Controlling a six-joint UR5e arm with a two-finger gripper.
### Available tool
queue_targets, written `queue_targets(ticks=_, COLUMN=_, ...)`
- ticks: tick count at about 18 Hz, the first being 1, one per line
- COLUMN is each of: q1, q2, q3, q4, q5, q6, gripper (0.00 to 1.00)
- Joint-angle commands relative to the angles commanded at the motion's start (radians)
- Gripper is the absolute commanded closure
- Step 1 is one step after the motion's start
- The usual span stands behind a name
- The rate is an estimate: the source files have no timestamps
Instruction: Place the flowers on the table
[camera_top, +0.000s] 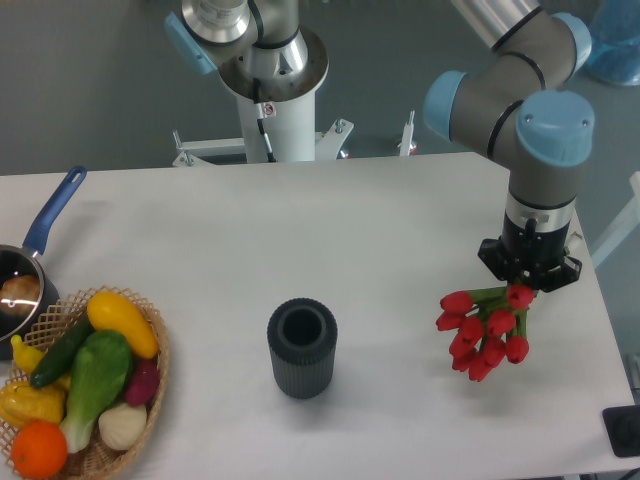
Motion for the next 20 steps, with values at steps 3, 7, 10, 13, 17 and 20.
queue_targets(ticks=3, q1=-0.011, q2=-0.012, q3=0.003, q4=0.002, q5=0.005, q6=-0.005, gripper=1.00)
queue_targets(ticks=7, q1=-0.026, q2=-0.020, q3=-0.009, q4=0.005, q5=0.005, q6=-0.008, gripper=1.00)
queue_targets(ticks=10, q1=-0.063, q2=-0.021, q3=-0.044, q4=0.023, q5=0.005, q6=-0.006, gripper=1.00)
queue_targets(ticks=13, q1=-0.069, q2=-0.035, q3=-0.049, q4=0.034, q5=0.005, q6=-0.003, gripper=0.97)
queue_targets(ticks=17, q1=-0.075, q2=-0.043, q3=-0.058, q4=0.037, q5=0.003, q6=0.002, gripper=0.66)
queue_targets(ticks=20, q1=-0.077, q2=-0.041, q3=-0.058, q4=0.038, q5=0.000, q6=0.002, gripper=0.00)
